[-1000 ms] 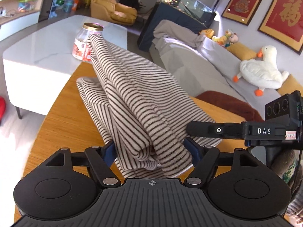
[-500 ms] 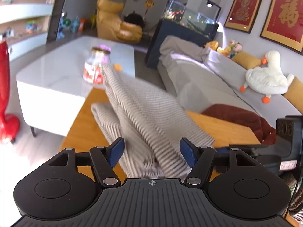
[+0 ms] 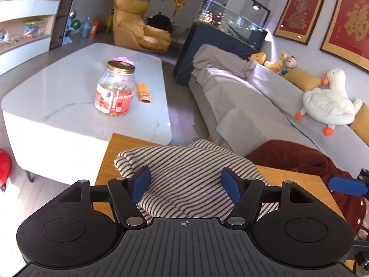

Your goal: Fold clothes

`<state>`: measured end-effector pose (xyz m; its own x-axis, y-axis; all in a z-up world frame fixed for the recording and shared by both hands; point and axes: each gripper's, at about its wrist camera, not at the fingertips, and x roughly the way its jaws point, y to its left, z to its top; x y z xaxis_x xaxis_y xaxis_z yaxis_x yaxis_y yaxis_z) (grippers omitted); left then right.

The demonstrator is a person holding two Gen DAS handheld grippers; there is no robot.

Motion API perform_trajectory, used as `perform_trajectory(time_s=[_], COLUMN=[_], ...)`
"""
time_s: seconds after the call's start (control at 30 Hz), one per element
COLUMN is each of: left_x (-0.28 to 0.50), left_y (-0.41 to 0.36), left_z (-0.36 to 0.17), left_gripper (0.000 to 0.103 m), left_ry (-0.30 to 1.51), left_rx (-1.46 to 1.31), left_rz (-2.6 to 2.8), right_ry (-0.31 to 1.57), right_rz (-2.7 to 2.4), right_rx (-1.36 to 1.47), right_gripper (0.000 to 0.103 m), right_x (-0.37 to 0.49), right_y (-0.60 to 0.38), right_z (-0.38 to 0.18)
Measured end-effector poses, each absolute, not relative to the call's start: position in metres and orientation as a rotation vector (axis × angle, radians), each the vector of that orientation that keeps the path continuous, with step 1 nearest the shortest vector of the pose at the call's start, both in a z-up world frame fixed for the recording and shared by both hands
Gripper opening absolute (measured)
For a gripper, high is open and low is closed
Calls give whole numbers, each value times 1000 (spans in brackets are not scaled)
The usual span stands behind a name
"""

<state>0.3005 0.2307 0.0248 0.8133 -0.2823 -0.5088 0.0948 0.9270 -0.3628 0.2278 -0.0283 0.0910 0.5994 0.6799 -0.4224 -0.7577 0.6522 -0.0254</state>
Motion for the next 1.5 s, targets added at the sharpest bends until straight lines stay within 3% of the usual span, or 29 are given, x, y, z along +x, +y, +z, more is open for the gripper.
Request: perform_trajectory(time_s=[0.17, 0.27, 0.77, 0.93, 0.97, 1.1, 1.23, 1.37, 1.5], left_x=[297, 297, 296, 283, 274, 224, 164, 121, 97], left_y=[241, 238, 232, 224, 222, 204, 176, 145, 114], left_z=[18, 19, 16, 30, 34, 40, 32, 27, 22], left_gripper=[75, 75, 76, 74, 76, 97, 100, 103, 103], left_ry=[582, 583, 575, 573, 565, 548, 583, 598, 636], left_rx=[-349, -327, -311, -292, -286, -266, -269, -257, -199], left_rz=[-210, -215, -188, -121, -98, -20, 52, 168, 279], right_ry=[539, 476, 467, 521, 531, 529, 517, 657, 677], right_rz=[866, 829, 779, 775, 766, 723, 646, 576, 435], right_rx=[-219, -312, -347, -222, -191, -113, -132, -108, -103], right_gripper=[83, 83, 84, 89, 103, 103, 103, 103, 103], right_x=[247, 233, 228, 233, 231, 214, 185, 184, 186], right_y=[17, 25, 34, 13, 5, -41, -84, -116, -139], right_z=[56, 38, 34, 48, 52, 59, 51, 33, 17])
